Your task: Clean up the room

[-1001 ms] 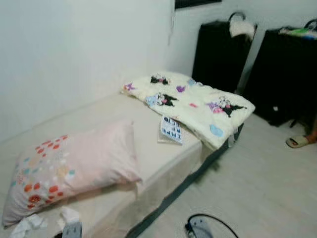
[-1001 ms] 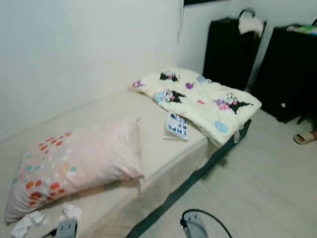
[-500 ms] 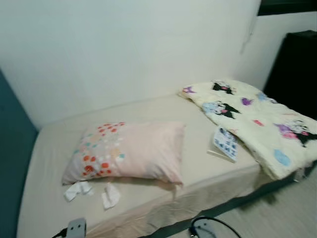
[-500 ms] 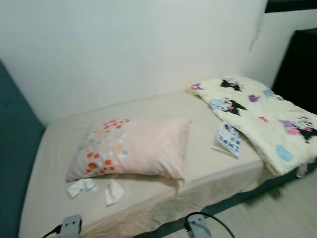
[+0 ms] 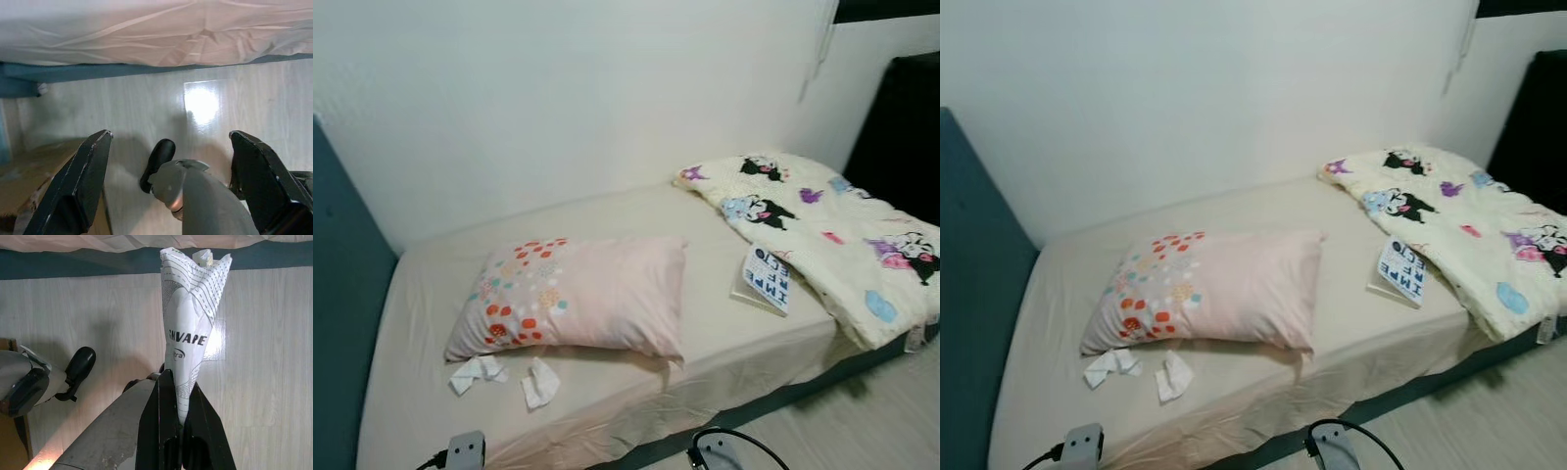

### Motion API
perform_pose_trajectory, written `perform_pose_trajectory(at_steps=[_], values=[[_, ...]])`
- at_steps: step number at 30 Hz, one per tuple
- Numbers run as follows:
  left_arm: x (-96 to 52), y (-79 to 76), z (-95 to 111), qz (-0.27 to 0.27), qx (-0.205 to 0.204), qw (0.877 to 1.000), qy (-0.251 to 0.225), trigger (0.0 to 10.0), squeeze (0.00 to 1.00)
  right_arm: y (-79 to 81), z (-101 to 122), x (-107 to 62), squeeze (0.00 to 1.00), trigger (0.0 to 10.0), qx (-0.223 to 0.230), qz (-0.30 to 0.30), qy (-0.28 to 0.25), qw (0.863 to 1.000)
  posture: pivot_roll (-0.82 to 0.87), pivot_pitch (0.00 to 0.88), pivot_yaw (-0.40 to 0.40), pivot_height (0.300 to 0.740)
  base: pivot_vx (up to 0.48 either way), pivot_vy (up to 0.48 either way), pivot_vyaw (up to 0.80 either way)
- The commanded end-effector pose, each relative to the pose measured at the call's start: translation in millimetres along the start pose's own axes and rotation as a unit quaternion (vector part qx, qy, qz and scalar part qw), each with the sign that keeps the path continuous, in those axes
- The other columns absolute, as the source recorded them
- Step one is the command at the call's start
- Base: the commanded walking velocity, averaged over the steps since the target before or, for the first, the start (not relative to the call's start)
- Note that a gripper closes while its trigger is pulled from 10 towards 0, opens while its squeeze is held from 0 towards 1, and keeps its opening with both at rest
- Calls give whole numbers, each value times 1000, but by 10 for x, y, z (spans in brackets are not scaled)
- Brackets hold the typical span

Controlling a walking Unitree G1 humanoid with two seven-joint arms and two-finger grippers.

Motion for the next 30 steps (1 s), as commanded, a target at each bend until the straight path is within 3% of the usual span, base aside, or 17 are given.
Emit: perform_pose_trajectory(at_steps=[1, 24, 30], values=[[6, -36, 21, -12, 11, 1000, -4, 10000, 0, 7, -132, -9, 0, 10000, 6, 0, 29, 1000, -51, 0, -10, 740, 0, 0, 0], [14, -80, 48, -25, 15, 1000, -9, 10000, 0, -3, -167, -15, 0, 10000, 17, -1, 32, 999, -56, 0, -5, 740, 307, 0, 0], [8, -62, 5, -17, 4, 1000, 1, 10000, 0, 7, -182, -16, 0, 10000, 17, 1, 34, 999, -57, 0, -6, 740, 0, 0, 0]])
Point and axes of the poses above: a point about 5 cm out from each wrist's last joint towards the gripper, its own x axis pointing out of the wrist towards the gripper, its own z axis along the axis of the wrist's last joint, y = z × x, the point moved 1 cm from there along x, pointing out of the wrist towards the gripper, and after that the axes turned 6 degrees about x, right-handed, at the moved point
